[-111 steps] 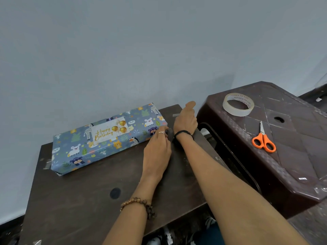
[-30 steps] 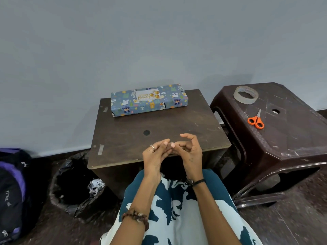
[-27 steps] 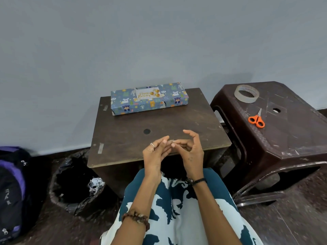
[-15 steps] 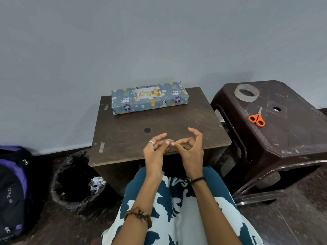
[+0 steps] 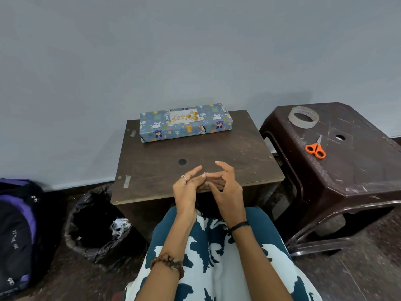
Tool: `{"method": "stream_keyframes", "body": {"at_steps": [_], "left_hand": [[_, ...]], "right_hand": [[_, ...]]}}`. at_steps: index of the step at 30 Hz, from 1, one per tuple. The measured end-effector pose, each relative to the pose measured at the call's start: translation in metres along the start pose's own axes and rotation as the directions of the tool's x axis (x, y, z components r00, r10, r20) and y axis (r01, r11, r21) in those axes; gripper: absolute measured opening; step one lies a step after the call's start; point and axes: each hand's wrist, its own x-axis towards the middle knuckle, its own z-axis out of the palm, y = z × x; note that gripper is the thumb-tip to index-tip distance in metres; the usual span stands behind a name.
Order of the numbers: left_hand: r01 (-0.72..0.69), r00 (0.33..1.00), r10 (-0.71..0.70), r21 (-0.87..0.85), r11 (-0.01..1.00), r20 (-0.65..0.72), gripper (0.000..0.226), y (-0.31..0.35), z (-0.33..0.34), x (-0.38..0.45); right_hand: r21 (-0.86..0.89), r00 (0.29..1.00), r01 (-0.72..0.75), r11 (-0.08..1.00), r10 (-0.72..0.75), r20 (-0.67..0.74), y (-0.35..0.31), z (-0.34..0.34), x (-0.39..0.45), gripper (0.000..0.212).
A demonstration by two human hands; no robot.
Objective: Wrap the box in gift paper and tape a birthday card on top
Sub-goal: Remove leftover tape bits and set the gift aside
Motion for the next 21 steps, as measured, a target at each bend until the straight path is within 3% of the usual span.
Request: {"method": "stream_keyframes", "body": {"at_steps": [4,8,12,21], "left_hand": [[-0.025,0.997,0.021,0.052,0.998,0.077,0.027,0.007,-0.002,-0.007],[-0.086,0.983,0.079,0.032,0.996,0.168,0.029,0.016,-0.009,-0.014],[-0.133,0.985,0.127,0.044,0.99,0.12,0.032,0.021,-0.018,-0.016],[-0.264,0.962,0.271,0.152,0.952,-0.024,0.039,0.025,-0.028,-0.02]], "right_hand": [[0.053,0.996,0.004,0.999,0.001,-0.094,-0.003,-0.003,0.005,0.05],[0.247,0.985,-0.076,0.966,0.11,-0.131,-0.005,0.0,0.007,0.031],[0.309,0.984,-0.151,0.939,0.174,-0.046,-0.007,0.011,0.008,0.017],[0.434,0.962,-0.236,0.87,0.272,-0.021,-0.025,0.033,0.011,0.017]]}}
